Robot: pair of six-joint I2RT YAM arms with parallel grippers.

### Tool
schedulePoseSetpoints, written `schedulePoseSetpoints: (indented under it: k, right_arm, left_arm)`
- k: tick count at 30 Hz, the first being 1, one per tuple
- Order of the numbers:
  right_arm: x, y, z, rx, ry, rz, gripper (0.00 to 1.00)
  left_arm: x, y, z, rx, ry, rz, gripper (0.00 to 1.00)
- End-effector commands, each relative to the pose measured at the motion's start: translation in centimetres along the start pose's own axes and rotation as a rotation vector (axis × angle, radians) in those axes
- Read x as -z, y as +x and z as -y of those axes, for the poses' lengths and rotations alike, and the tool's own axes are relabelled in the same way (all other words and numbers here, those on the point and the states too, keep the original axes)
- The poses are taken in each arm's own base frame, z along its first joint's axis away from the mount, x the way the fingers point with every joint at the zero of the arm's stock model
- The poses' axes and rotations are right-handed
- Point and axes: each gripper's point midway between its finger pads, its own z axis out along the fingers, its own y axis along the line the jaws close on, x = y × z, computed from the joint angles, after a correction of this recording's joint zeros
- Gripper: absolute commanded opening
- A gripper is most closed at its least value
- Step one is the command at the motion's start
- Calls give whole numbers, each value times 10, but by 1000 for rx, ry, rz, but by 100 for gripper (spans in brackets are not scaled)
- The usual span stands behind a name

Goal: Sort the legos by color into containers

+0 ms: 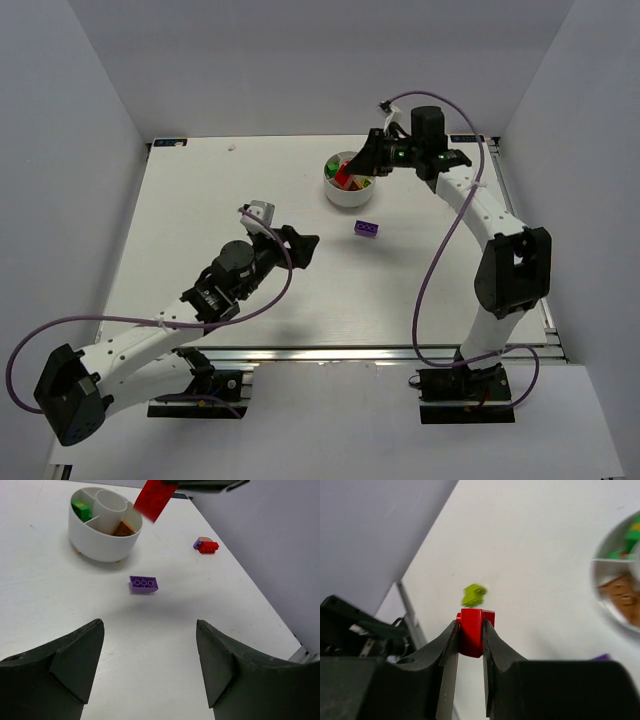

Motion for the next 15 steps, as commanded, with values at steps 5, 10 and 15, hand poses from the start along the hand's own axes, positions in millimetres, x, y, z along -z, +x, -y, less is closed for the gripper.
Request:
schedulePoseSetpoints:
  k: [5, 10, 15]
  right_arm:
    - [23, -97, 77, 258, 220, 179, 0]
    - [14, -132, 129, 366, 291, 217, 0]
    - [1, -139, 160, 382, 313, 222, 0]
  left_arm:
    - [30, 13, -31, 136, -168, -45, 83]
    - [48, 21, -44, 169, -227, -68, 83]
    - [63, 17, -53, 206, -269, -44, 83]
